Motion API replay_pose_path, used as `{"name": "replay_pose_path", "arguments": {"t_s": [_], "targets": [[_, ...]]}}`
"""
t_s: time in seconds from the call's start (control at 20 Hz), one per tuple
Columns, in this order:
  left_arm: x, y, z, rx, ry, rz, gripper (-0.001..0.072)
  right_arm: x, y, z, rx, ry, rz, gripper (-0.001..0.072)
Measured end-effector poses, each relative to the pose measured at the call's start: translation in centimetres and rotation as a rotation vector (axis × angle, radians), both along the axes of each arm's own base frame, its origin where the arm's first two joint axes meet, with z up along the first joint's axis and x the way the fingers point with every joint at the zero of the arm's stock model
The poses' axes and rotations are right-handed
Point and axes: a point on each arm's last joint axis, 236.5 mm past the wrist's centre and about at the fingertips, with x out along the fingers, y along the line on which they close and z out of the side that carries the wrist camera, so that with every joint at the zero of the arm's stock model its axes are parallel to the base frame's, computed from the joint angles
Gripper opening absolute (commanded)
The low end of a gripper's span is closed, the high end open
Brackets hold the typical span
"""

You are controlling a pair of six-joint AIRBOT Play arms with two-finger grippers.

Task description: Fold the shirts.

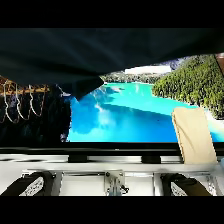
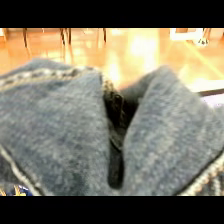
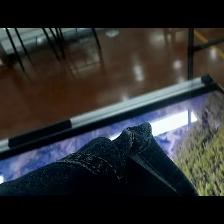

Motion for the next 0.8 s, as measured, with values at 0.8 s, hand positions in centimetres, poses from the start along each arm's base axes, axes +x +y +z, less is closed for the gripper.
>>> {"name": "replay_pose_path", "arguments": {"t_s": [0.8], "targets": [[-3.7, -0.4, -29.2, 0.052, 1.016, -0.148, 0.0082, -4.0, -1.1, -20.7, -0.159, 0.797, 0.005, 0.0094]]}}
